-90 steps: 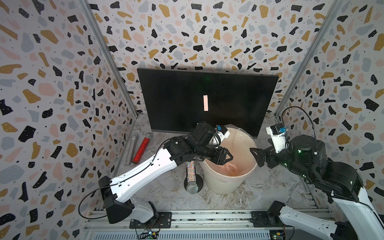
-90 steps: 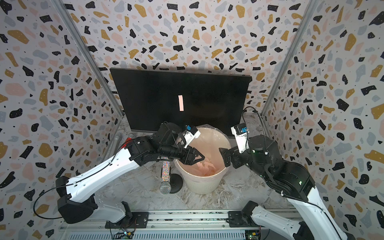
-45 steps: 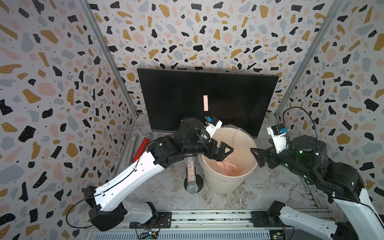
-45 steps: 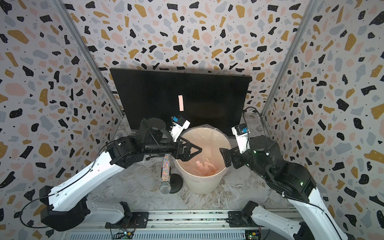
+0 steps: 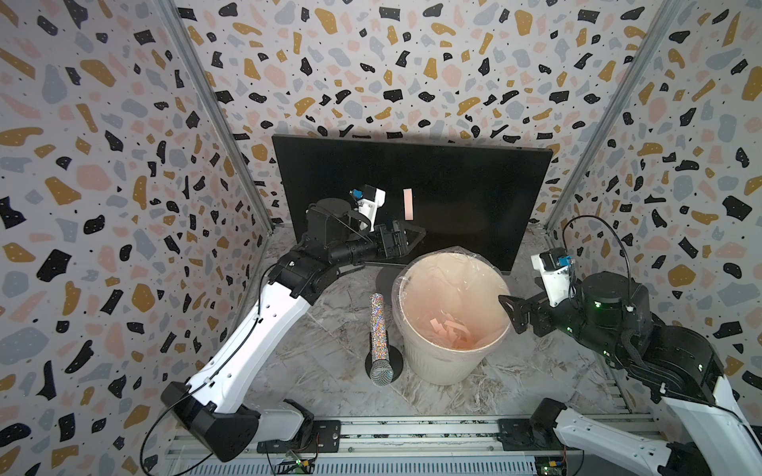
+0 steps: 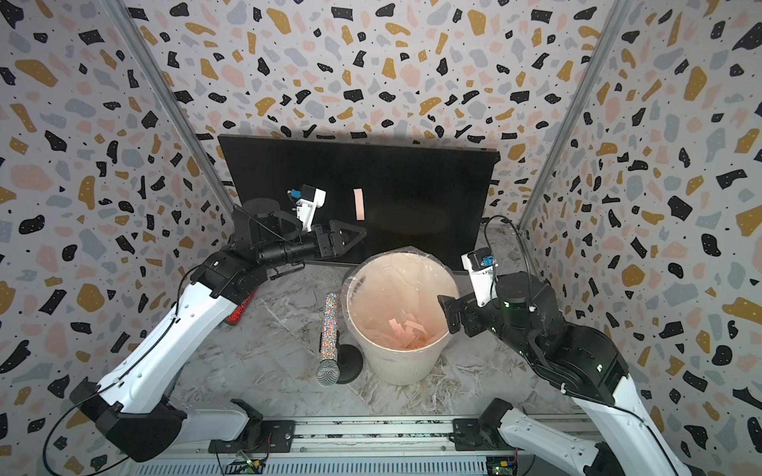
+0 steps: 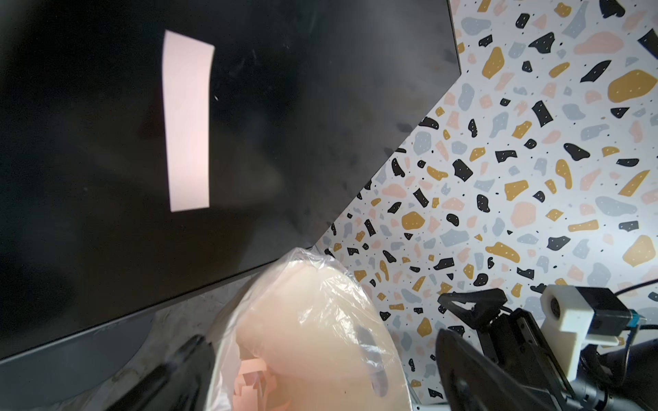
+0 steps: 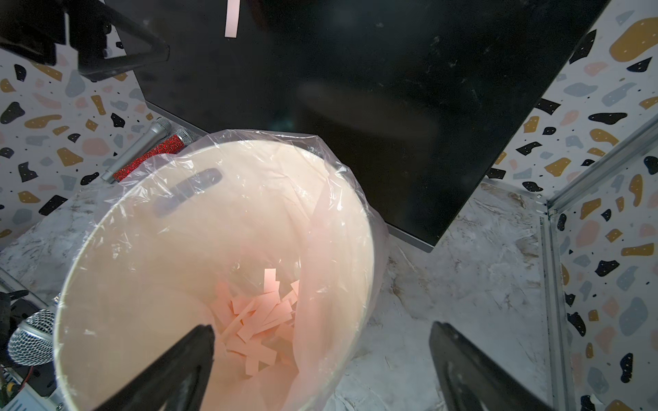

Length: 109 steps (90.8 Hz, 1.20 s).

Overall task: Remove the sticky note from the monitor
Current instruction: Tear off the sticky note from the monitor.

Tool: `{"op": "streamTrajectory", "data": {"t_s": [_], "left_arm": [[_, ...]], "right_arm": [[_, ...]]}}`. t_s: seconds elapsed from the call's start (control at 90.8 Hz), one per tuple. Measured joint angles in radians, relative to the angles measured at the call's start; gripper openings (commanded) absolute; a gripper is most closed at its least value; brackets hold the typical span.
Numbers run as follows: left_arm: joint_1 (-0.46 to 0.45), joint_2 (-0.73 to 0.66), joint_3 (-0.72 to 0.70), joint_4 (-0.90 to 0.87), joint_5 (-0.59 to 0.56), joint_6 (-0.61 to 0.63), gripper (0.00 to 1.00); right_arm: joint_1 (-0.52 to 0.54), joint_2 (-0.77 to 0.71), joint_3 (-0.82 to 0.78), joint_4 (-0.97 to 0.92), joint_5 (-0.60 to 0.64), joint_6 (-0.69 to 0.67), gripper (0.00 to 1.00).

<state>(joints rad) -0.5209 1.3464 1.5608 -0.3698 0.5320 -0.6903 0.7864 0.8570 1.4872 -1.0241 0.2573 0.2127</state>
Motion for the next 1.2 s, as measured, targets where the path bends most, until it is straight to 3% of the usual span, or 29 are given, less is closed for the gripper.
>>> {"op": "streamTrajectory", "data": {"t_s": [0.11,0.451,1.068,1.2], "left_arm": [[0.029,0.054,0.0,0.059,0.058,-0.045,0.98],[0.073,0.185,0.0,0.199,0.165,-0.151,0.8],[0.102,0.251,0.065,0.302,0.217,-0.207,0.58],[0.105,0.252,0.072,0.308,0.219,-0.213,0.56]], "right_arm": [[0.0,-0.002,-0.002,0.0,0.003,-0.002,1.0],[0.0,-0.011,-0.006,0.0,0.006,-0.012,1.0],[0.0,-0.012,-0.007,0.0,0.014,-0.016,1.0],[0.0,-0.013,-0.007,0.0,0.019,-0.016,1.0]]}}
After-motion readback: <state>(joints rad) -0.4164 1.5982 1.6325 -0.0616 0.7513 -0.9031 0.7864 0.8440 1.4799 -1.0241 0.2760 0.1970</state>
